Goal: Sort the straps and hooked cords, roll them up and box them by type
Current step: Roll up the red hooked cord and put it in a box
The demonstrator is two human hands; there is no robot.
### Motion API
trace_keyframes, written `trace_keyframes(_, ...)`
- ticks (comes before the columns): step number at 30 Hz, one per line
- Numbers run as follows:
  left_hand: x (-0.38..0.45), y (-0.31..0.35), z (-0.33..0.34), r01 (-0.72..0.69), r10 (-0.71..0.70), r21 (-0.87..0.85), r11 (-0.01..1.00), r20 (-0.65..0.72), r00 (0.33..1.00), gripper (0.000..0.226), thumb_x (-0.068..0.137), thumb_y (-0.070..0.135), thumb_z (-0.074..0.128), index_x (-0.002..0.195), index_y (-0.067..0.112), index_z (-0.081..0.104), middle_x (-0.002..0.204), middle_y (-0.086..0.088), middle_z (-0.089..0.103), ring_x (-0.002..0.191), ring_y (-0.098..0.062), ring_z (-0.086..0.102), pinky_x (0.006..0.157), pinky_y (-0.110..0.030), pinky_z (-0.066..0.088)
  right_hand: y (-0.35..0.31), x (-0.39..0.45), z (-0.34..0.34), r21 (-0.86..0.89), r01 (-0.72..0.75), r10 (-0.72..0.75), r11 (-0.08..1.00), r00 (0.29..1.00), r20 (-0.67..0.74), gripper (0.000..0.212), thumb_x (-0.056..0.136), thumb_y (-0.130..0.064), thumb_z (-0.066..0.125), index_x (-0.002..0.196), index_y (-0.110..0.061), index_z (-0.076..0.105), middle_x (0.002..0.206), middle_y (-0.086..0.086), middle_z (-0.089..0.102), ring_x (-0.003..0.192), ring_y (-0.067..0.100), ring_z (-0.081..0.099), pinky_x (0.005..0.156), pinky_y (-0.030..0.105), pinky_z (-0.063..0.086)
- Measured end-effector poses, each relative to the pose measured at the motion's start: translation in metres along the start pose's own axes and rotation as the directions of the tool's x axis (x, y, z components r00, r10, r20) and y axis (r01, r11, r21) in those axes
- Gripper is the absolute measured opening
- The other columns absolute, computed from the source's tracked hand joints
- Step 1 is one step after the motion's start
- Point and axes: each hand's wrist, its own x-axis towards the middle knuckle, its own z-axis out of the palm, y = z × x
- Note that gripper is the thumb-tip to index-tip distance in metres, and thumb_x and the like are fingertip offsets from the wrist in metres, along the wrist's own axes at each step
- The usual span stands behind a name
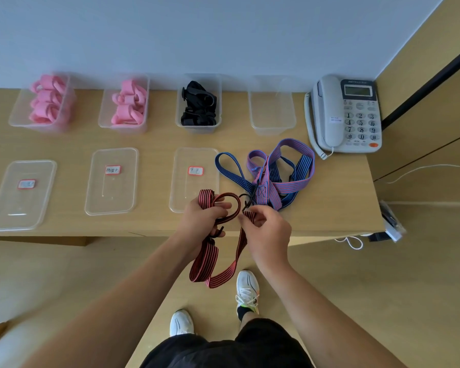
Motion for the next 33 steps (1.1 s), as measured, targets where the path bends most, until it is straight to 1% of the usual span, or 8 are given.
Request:
trace_keyframes(5, -0.002, -0.006, -0.001, 0.029, -0.029, -0.016, 0.999, -0.003, 1.0, 0.018, 0.092, -0.003, 0.062, 0.107, -0.001, 0.071, 0.11, -0.015, 0.074, 0.038, -0.007, 0.039, 0.049, -0.028, 0.05, -0.001, 0.0, -0.002, 0.058, -0.003, 0.004, 0.998, 1.0, -0.018, 0.023, 0.07, -0.02, 0.09, 0.086, -0.013, 0.075, 0.07, -0.002, 0.069, 0.066, 0.016, 0.065, 0.068, 0.036, 0.055)
trace_keyframes(10, -0.006, -0.007, -0.001, 0.021, -0.021, -0.038, 0.999, 0.001, 1.0, 0.018, 0.092, -0.004, 0.062, 0.109, -0.002, 0.069, 0.11, -0.016, 0.073, 0.037, -0.003, 0.049, 0.047, -0.026, 0.049, 0.001, -0.003, 0.0, 0.052, -0.017, 0.018, 0.999, 1.0, -0.013, 0.022, 0.067, -0.022, 0.092, 0.077, -0.014, 0.073, 0.065, -0.005, 0.067, 0.062, 0.018, 0.065, 0.065, 0.043, 0.056)
trace_keyframes(15, -0.003, 0.0, -0.002, -0.01, 0.01, -0.006, 1.0, 0.012, 1.0, 0.021, 0.091, -0.003, 0.066, 0.112, -0.002, 0.067, 0.112, -0.016, 0.074, 0.04, -0.001, 0.054, 0.046, -0.025, 0.048, 0.003, -0.009, 0.0, 0.013, 0.029, -0.029, 1.0, 0.999, -0.029, 0.024, 0.066, -0.017, 0.092, 0.076, -0.014, 0.071, 0.067, -0.002, 0.066, 0.063, 0.018, 0.062, 0.065, 0.038, 0.053)
trace_keyframes(21, 0.006, 0.019, 0.016, -0.046, 0.041, 0.068, 0.997, 0.065, 0.997, 0.03, 0.087, 0.001, 0.073, 0.116, 0.0, 0.065, 0.088, -0.009, 0.069, 0.036, -0.001, 0.05, 0.044, -0.025, 0.045, 0.012, -0.015, -0.004, -0.034, 0.103, -0.105, 0.994, 0.991, -0.078, 0.026, 0.062, -0.001, 0.089, 0.07, -0.014, 0.068, 0.072, -0.001, 0.067, 0.061, 0.019, 0.064, 0.062, 0.033, 0.051)
trace_keyframes(23, 0.009, 0.022, 0.022, -0.04, 0.034, 0.102, 0.994, 0.061, 0.998, 0.032, 0.086, 0.003, 0.076, 0.115, 0.001, 0.065, 0.089, -0.012, 0.066, 0.035, -0.001, 0.048, 0.043, -0.024, 0.046, 0.014, -0.016, -0.006, -0.026, 0.117, -0.119, 0.993, 0.989, -0.091, 0.025, 0.061, 0.002, 0.087, 0.068, -0.013, 0.068, 0.071, -0.001, 0.067, 0.06, 0.02, 0.065, 0.059, 0.036, 0.054)
trace_keyframes(27, 0.015, 0.02, 0.028, 0.002, -0.008, 0.134, 0.991, 0.044, 0.999, 0.03, 0.084, 0.005, 0.078, 0.111, 0.003, 0.065, 0.083, -0.011, 0.064, 0.034, -0.003, 0.044, 0.042, -0.023, 0.046, 0.016, -0.015, -0.01, 0.069, 0.031, -0.028, 0.997, 0.999, -0.037, 0.026, 0.066, 0.002, 0.085, 0.082, -0.014, 0.073, 0.074, -0.007, 0.071, 0.064, 0.013, 0.068, 0.067, 0.039, 0.058)
trace_keyframes(30, 0.02, 0.011, 0.029, 0.071, -0.073, 0.119, 0.99, 0.015, 0.997, 0.024, 0.083, 0.008, 0.08, 0.102, 0.007, 0.065, 0.076, -0.009, 0.061, 0.038, -0.01, 0.037, 0.043, -0.023, 0.045, 0.014, -0.013, -0.013, 0.147, -0.046, 0.044, 0.988, 0.999, 0.017, 0.037, 0.068, 0.003, 0.084, 0.097, -0.014, 0.07, 0.08, -0.013, 0.07, 0.069, 0.005, 0.068, 0.071, 0.031, 0.059)
trace_keyframes(33, 0.022, 0.006, 0.03, 0.081, -0.079, 0.082, 0.993, -0.024, 0.997, 0.02, 0.085, 0.006, 0.078, 0.098, 0.008, 0.063, 0.077, -0.01, 0.058, 0.037, -0.01, 0.038, 0.043, -0.023, 0.044, 0.015, -0.009, -0.013, 0.174, -0.104, 0.097, 0.979, 0.994, 0.047, 0.043, 0.069, 0.004, 0.084, 0.107, -0.011, 0.07, 0.087, -0.006, 0.072, 0.072, -0.004, 0.066, 0.074, 0.02, 0.057)
